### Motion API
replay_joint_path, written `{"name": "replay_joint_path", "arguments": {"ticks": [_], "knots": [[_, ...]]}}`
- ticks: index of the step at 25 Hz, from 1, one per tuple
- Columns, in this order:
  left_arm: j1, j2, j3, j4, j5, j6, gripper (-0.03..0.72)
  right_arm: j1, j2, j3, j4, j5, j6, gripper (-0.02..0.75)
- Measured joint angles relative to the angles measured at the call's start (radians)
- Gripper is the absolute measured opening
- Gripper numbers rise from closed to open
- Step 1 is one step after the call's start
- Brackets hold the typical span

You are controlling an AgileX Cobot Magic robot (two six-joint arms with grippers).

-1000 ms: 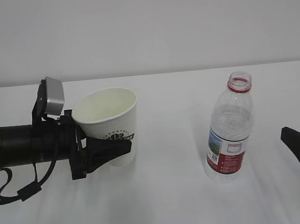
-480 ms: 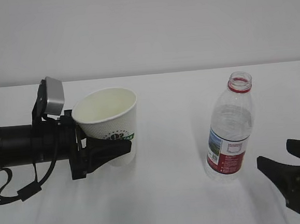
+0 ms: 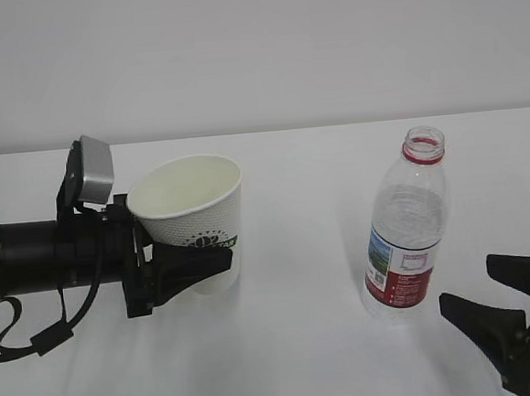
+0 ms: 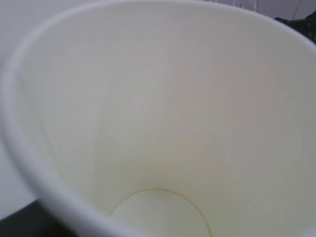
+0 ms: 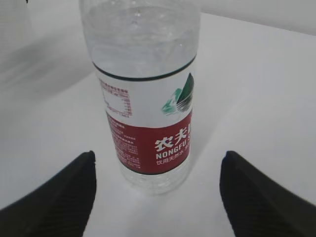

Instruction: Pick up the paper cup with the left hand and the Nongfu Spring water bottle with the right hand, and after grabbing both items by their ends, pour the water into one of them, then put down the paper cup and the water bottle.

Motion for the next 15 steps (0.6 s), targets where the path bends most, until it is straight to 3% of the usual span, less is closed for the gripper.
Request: {"name": "replay_joint_path", "arguments": {"ticks": [8,15], "knots": [[-0.003,0.0,0.0,0.0,0.0,0.0,0.529,0.0,0.005,0.0,-0.011,-0.002,-0.004,0.59],[-0.006,0.0,0.0,0.0,0.0,0.0,0.529,0.0,0.005,-0.012,-0.011,-0.004,-0.048,0.636]]}}
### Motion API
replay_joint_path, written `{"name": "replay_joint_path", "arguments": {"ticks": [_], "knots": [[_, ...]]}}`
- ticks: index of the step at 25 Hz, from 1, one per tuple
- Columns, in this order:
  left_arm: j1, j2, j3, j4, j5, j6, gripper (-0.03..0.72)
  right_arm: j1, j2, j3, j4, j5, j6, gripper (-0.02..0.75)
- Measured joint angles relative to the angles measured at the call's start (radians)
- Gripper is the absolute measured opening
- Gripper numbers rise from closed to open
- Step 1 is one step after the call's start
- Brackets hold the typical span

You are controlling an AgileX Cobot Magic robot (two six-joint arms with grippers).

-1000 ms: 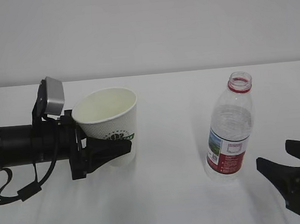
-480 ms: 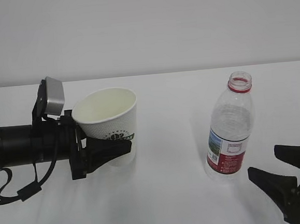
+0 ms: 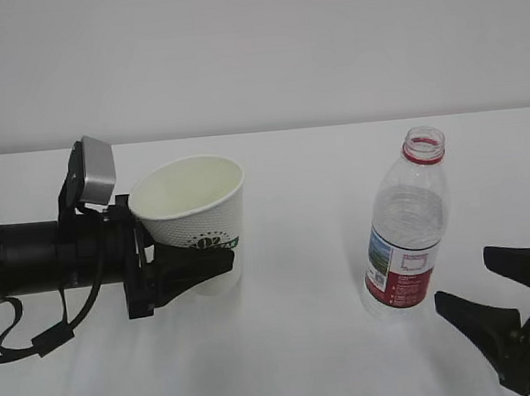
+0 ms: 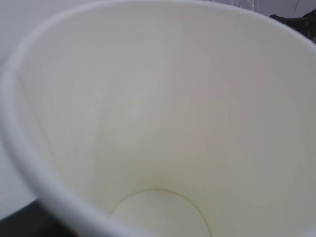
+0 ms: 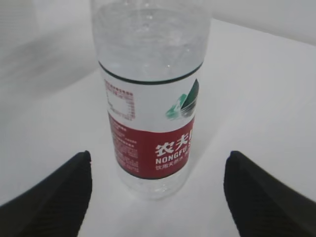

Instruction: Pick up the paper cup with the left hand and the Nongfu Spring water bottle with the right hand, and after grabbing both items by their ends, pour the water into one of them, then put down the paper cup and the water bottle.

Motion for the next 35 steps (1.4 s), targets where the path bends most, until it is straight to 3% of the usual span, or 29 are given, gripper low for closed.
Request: {"name": "replay_joint_path", "arguments": {"ticks": [12,35], "knots": [[0.0,0.0,0.0,0.0,0.0,0.0,0.529,0.0,0.009,-0.061,-0.008,-0.002,-0.002,0.643],[0.0,0.0,0.0,0.0,0.0,0.0,0.529,0.0,0.222,-0.213,-0.143,-0.002,-0.002,0.643]]}}
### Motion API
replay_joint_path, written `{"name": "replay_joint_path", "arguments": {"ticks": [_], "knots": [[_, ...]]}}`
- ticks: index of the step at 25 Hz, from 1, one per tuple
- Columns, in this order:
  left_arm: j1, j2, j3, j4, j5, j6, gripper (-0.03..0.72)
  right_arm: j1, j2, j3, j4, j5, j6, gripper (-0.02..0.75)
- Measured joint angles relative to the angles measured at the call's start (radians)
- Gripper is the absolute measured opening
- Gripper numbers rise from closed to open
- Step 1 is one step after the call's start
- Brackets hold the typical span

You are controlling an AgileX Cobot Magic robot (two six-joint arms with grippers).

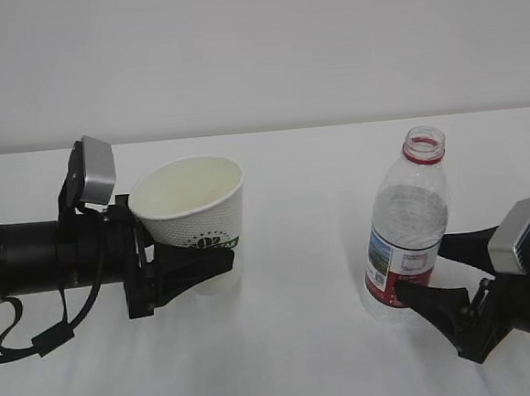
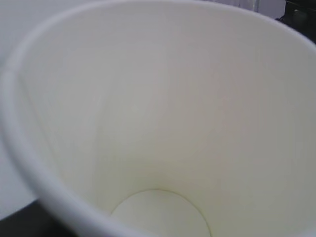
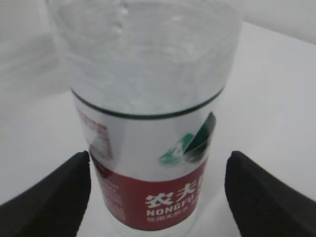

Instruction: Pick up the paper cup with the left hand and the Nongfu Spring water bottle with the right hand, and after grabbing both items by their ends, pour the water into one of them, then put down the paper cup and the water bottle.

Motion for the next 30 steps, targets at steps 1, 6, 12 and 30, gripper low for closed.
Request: {"name": "replay_joint_path", "arguments": {"ticks": [1,6,12,30], "knots": [[0.0,0.0,0.0,0.0,0.0,0.0,0.528,0.0,0.007,-0.005,-0.003,0.0,0.0,0.643],[0.0,0.0,0.0,0.0,0.0,-0.001,0.529,0.0,0.035,-0.015,-0.022,0.0,0.0,0.642],[0.0,0.0,0.0,0.0,0.006,-0.001,0.528,0.0,0.037,-0.069,-0.061,0.0,0.032,0.642],[0.0,0.0,0.0,-0.002,0.006,-0.001,0.529,0.0,0.11,-0.186,-0.116,-0.002,0.09,0.629]]}}
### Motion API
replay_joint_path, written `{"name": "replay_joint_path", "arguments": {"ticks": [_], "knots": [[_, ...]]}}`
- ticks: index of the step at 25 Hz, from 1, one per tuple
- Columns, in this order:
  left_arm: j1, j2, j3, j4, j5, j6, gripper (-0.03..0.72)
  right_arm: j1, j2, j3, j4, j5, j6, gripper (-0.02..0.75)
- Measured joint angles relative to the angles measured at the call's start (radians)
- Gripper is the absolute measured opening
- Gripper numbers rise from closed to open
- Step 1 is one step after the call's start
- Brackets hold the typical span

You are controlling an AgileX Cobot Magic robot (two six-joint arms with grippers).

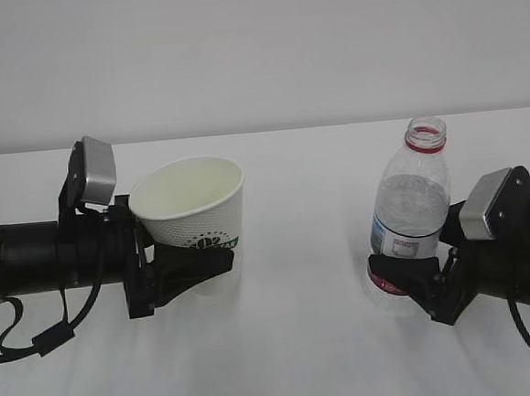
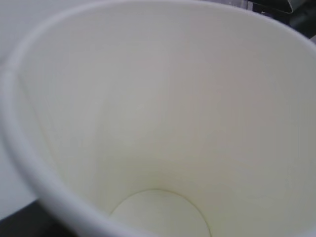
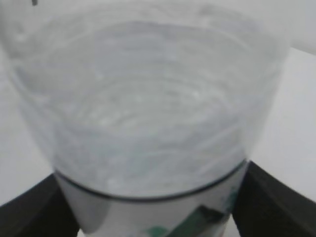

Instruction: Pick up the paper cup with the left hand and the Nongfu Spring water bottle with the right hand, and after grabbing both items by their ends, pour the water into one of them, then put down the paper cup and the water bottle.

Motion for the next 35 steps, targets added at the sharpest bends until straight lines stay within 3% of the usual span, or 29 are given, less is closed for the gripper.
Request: {"name": "replay_joint_path", "arguments": {"ticks": [12,31,35], "knots": [[0.0,0.0,0.0,-0.002,0.0,0.0,0.529,0.0,0.005,-0.006,-0.004,-0.001,0.006,0.523],[0.0,0.0,0.0,-0.005,0.038,0.0,0.528,0.0,0.005,-0.006,-0.004,-0.001,0.006,0.485],[-0.025,0.0,0.0,-0.039,0.044,0.0,0.528,0.0,0.005,-0.006,0.002,-0.001,0.009,0.484]]}}
